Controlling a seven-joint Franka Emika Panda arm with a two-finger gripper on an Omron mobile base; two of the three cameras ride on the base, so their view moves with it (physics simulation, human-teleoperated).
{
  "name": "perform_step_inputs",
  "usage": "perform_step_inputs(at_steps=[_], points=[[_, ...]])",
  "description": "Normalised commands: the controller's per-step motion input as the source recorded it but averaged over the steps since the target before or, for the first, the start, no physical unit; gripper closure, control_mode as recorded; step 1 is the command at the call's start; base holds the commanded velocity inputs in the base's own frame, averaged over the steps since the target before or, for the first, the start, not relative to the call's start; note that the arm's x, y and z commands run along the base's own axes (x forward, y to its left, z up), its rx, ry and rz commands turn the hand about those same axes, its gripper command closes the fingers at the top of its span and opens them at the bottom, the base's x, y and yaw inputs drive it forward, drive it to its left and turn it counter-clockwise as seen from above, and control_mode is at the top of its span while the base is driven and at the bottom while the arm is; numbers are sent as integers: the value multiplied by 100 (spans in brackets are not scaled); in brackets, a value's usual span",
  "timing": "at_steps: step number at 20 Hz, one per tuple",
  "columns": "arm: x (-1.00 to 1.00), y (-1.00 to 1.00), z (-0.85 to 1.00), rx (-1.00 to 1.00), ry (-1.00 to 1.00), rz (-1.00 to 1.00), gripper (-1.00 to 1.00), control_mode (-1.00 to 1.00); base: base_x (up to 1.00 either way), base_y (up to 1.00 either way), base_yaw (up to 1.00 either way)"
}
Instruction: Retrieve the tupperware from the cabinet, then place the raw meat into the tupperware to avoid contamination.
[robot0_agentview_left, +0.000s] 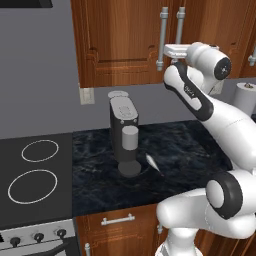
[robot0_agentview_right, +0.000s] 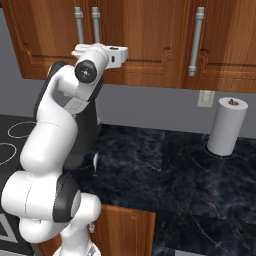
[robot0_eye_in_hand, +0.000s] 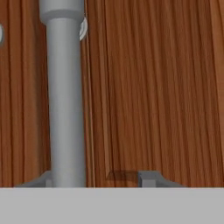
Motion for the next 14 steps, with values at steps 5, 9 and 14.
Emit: perform_step_inputs(at_steps=[5,9,14], points=[[4,-1,-1,0,-1,2,100,-100,0,0,0],[0,-10,2,0,0,0,100,-100,0,0,0],[-5,-19,16,0,2,0,100,-100,0,0,0]])
